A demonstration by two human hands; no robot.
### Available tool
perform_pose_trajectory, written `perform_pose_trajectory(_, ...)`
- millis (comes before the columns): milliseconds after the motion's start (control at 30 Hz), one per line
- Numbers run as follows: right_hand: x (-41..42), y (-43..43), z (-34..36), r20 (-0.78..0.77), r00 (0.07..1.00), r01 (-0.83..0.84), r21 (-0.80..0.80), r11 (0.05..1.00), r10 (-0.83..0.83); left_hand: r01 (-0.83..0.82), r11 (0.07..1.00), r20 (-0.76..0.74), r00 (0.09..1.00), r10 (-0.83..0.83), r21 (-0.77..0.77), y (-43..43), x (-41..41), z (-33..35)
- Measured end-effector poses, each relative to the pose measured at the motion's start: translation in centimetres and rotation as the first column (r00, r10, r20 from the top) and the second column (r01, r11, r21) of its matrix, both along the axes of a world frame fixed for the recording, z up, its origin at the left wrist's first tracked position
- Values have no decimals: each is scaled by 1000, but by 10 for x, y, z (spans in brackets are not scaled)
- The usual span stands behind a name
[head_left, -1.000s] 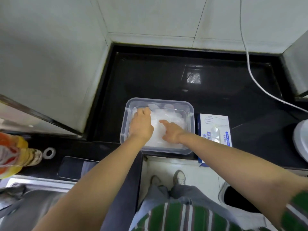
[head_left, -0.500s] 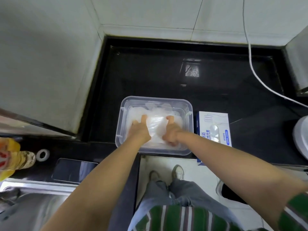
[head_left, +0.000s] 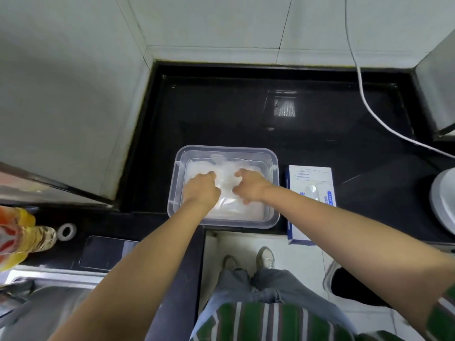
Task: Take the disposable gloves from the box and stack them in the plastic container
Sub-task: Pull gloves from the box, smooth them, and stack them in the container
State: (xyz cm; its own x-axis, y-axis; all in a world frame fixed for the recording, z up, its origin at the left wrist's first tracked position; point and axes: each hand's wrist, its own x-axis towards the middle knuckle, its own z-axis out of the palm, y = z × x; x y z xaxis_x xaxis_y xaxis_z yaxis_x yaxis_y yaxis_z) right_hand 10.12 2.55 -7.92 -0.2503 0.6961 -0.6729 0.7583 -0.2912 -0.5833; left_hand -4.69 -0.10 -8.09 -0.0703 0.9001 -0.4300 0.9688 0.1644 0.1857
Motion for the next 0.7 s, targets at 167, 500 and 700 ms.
perform_pose_trajectory(167, 34, 9, 44, -282, 950, 243, 400, 884, -134, 14, 945, 75, 996, -41, 328, 6, 31, 40)
perform_pose_trajectory(500, 159, -25, 13, 258, 930, 153, 379, 913, -263, 135, 974, 477, 854, -207, 181, -1, 165, 57)
perform_pose_trajectory(700, 167, -56, -9, 411, 907, -65, 346, 936, -89, 212, 957, 374, 919, -125, -199, -17, 199, 16)
